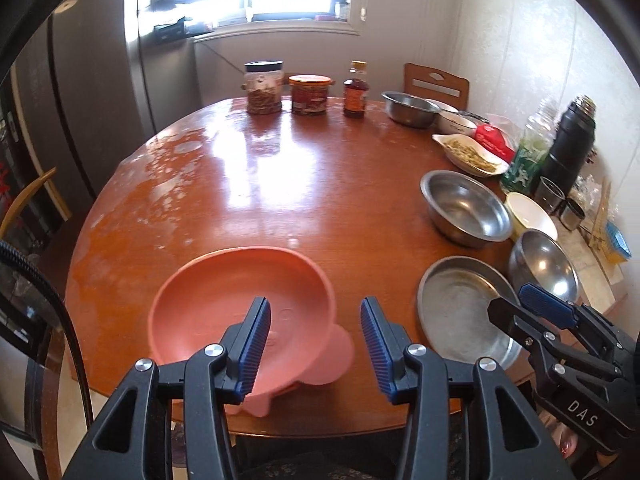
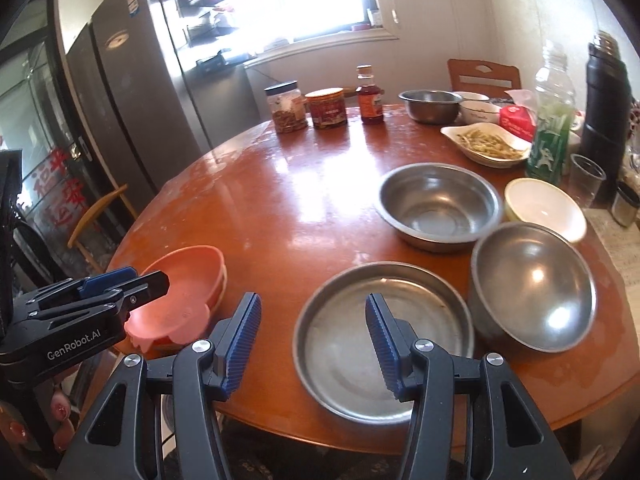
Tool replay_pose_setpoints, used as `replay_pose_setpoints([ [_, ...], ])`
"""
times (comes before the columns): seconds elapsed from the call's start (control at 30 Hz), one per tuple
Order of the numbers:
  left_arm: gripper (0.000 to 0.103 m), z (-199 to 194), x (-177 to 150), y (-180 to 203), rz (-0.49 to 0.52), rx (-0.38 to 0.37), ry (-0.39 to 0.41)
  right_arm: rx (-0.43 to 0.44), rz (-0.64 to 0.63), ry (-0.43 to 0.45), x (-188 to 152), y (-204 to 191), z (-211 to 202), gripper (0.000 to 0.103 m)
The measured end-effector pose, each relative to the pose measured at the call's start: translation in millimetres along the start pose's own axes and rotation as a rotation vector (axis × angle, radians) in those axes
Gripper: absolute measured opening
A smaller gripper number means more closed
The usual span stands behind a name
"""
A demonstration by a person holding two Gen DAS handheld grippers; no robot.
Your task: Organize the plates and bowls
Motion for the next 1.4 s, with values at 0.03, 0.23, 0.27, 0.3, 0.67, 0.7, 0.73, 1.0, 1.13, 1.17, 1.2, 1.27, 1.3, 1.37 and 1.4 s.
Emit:
replay_pose_setpoints([
  [0.03,0.047,2,1,6,0.006,-0.007,-0.002,-0.007,0.007,-0.001,-2,6,-2,0.056],
  [0.23,0.047,14,0,41,0.052,-0.04,-0.021,-0.031,0.052,-0.013,-15,37,-9,0.056],
  [0.27,0.047,17,0,46,0.059,-0.043,-0.027,-0.035,0.06,-0.018,-17,42,-10,0.056],
  [0.3,0.047,20,-1,51,0.068,-0.047,-0.034,-0.036,0.067,-0.02,-18,46,-11,0.056],
  [0.67,0.047,51,-11,75,0.09,-0.075,-0.097,-0.05,0.114,-0.088,-40,76,1,0.056],
  [0.7,0.047,55,-12,76,0.088,-0.073,-0.108,-0.048,0.116,-0.096,-42,78,4,0.056],
  [0.73,0.047,58,-14,76,0.088,-0.074,-0.115,-0.049,0.117,-0.102,-44,79,6,0.056],
  [1.0,0.047,81,-18,76,0.085,-0.076,-0.157,-0.045,0.094,-0.135,-52,80,26,0.049],
  [1.13,0.047,92,-18,79,0.093,-0.079,-0.174,-0.047,0.083,-0.14,-51,79,34,0.044],
  [1.17,0.047,95,-18,79,0.095,-0.075,-0.178,-0.049,0.082,-0.142,-52,80,36,0.043],
  [1.2,0.047,97,-18,79,0.104,-0.066,-0.176,-0.051,0.082,-0.144,-52,80,38,0.042],
  [1.27,0.047,102,-18,81,0.116,-0.065,-0.179,-0.055,0.08,-0.141,-51,81,41,0.041],
  [1.3,0.047,105,-19,83,0.114,-0.08,-0.19,-0.058,0.077,-0.138,-50,81,42,0.04],
  [1.37,0.047,111,-21,84,0.102,-0.113,-0.211,-0.062,0.071,-0.135,-49,80,43,0.039],
  [1.4,0.047,114,-23,85,0.1,-0.123,-0.224,-0.063,0.07,-0.134,-48,80,44,0.039],
])
Point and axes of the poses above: each gripper's, at about its wrist camera, not at the fingertips, and z roughly the way its jaws point, y to its right, x to its top, the point moved 8 cm from there along z, roughly the way its jaws point, and after that the axes turned 9 degrees about -x, right-handed, at the moved point
